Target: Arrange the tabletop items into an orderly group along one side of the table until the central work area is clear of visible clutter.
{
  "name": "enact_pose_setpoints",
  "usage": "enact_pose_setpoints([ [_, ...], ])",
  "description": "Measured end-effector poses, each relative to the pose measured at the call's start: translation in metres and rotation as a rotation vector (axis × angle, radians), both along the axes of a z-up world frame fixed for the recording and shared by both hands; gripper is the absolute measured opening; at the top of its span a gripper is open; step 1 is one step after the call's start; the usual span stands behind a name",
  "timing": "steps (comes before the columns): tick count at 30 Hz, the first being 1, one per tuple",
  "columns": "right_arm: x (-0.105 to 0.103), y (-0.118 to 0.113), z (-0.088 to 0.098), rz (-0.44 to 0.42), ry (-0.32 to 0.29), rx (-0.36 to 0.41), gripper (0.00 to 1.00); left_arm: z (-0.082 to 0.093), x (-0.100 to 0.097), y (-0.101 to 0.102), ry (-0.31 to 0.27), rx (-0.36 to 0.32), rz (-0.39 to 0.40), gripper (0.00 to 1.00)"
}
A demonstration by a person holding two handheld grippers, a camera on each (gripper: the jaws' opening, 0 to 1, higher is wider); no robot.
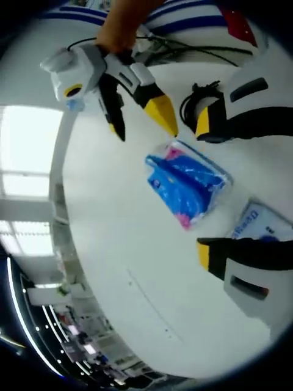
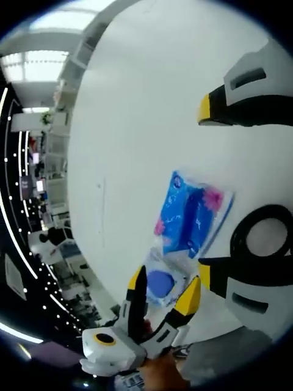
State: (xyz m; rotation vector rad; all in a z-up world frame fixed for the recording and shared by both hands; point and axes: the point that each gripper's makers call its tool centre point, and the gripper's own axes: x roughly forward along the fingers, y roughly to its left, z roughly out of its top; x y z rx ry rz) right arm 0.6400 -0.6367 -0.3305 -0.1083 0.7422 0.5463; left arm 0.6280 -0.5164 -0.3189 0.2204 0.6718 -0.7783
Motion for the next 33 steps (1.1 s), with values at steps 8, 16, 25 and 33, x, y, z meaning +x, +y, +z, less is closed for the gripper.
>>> enact_pose_setpoints([
  [8,-0.014,0.007,0.014,0.019,-0.037,0.015,0.93,0.012,-0.018,-0.003,-0.011,-0.035,-0.036,0.71],
  [16,-0.030,0.015,0.030,0.046,-0.082,0.030,0.99,0.022,-0.041,-0.001,-0.026,-0.066,-0.053,0.75],
  [25,-0.056,0.020,0.031,0.068,-0.095,0.025,0.99,0.015,-0.070,0.004,-0.013,-0.080,-0.065,0.74],
  [33,-0.075,0.023,0.021,0.066,-0.079,0.032,0.99,-0.003,-0.093,0.003,0.027,-0.075,-0.074,0.73],
])
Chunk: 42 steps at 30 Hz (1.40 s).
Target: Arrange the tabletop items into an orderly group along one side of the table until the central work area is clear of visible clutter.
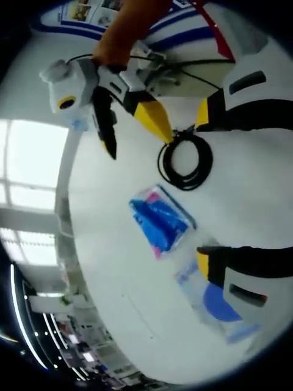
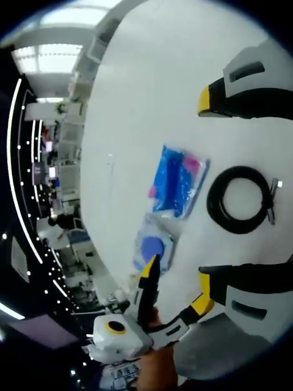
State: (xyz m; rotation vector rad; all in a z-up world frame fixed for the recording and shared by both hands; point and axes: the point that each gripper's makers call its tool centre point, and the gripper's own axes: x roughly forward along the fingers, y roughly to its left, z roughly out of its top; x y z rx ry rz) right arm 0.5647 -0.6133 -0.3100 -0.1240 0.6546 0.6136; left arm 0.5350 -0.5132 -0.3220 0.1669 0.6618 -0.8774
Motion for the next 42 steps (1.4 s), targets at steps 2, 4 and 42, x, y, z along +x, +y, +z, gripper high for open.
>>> enact_pose_setpoints([
  [2,-0.003,-0.001,-0.005,-0.005,0.009,0.001,0.99,-0.004,-0.003,-0.002,0.009,0.000,-0.004,0.73],
  [4,-0.007,-0.001,-0.011,-0.011,0.022,0.006,0.99,-0.008,-0.004,-0.004,0.018,-0.001,-0.004,0.72],
  [42,-0.019,-0.025,-0.076,-0.091,0.215,-0.043,0.43,-0.061,0.014,-0.045,0.116,0.033,0.016,0.33],
])
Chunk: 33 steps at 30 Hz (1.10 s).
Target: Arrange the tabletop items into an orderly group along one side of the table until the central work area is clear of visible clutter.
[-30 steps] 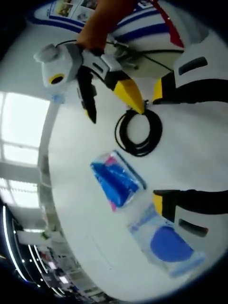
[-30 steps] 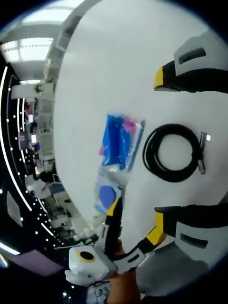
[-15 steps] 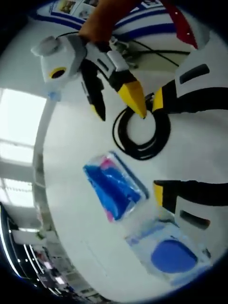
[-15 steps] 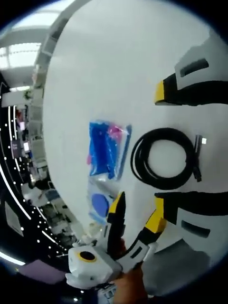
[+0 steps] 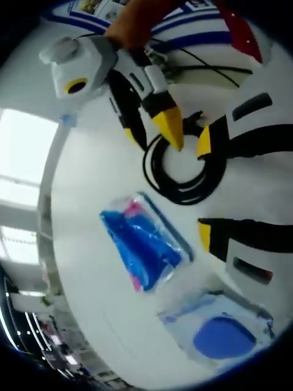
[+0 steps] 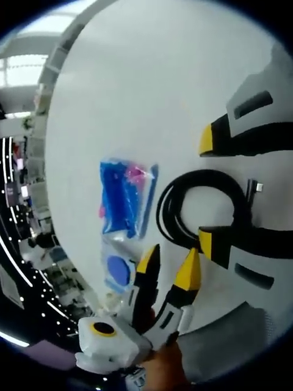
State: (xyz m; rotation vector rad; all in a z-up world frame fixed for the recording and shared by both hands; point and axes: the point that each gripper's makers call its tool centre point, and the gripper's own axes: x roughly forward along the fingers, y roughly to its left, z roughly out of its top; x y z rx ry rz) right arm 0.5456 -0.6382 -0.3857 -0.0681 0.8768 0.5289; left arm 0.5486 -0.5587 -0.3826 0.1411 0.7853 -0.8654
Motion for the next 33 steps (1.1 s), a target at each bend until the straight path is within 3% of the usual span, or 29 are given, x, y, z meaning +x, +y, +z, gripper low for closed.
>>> enact_pose_setpoints([
  [22,-0.003,-0.002,-0.011,-0.035,0.049,-0.001,0.32,-0.011,0.001,-0.007,0.043,-0.013,0.027,0.24],
  [30,-0.001,-0.003,-0.012,-0.033,0.044,-0.020,0.24,-0.012,0.003,-0.008,0.038,-0.012,0.034,0.21],
  [33,-0.001,-0.008,-0.013,-0.033,0.035,-0.036,0.12,-0.012,0.005,-0.005,0.030,-0.001,0.038,0.20],
])
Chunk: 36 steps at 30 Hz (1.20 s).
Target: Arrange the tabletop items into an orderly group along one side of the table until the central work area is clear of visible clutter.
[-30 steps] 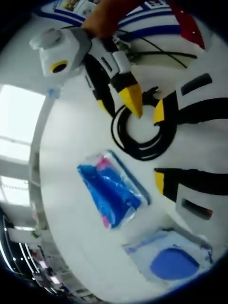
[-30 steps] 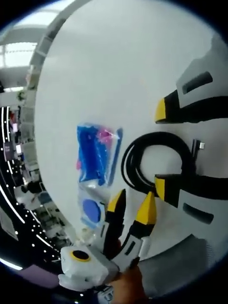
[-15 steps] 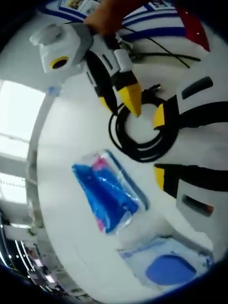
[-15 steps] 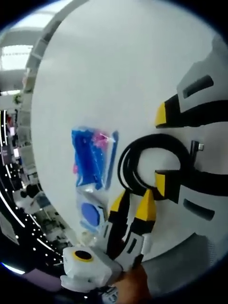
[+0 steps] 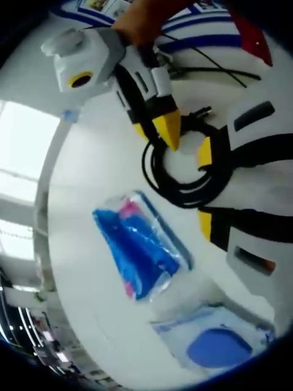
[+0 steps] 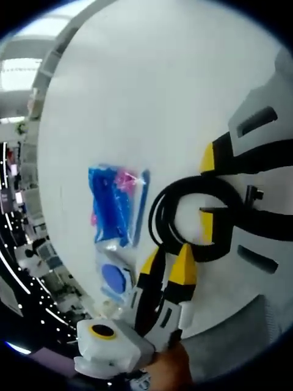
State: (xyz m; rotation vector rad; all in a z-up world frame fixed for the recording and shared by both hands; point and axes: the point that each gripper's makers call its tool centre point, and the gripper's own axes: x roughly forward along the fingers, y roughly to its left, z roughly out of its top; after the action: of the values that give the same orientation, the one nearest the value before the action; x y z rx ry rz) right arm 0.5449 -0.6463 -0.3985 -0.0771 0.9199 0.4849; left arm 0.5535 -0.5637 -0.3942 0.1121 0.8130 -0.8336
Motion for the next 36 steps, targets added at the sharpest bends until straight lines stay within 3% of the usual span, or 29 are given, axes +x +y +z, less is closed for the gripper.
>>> enact_pose_setpoints([
  [16,0.000,0.003,0.002,0.001,-0.005,0.005,0.10,0.002,0.003,0.004,-0.009,0.015,0.012,0.15],
  [21,0.001,0.004,0.005,-0.001,-0.010,0.011,0.08,0.005,0.004,0.005,-0.019,0.012,0.010,0.05],
  [22,0.000,0.003,0.005,-0.001,-0.007,0.001,0.08,0.003,0.009,0.016,-0.044,0.067,0.033,0.03],
  [23,0.001,0.005,0.006,0.004,-0.011,0.019,0.08,0.004,0.004,0.006,-0.013,0.020,0.031,0.03],
  [36,0.001,0.010,0.017,0.004,-0.016,0.039,0.07,0.015,0.005,0.011,-0.032,0.016,0.030,0.01],
])
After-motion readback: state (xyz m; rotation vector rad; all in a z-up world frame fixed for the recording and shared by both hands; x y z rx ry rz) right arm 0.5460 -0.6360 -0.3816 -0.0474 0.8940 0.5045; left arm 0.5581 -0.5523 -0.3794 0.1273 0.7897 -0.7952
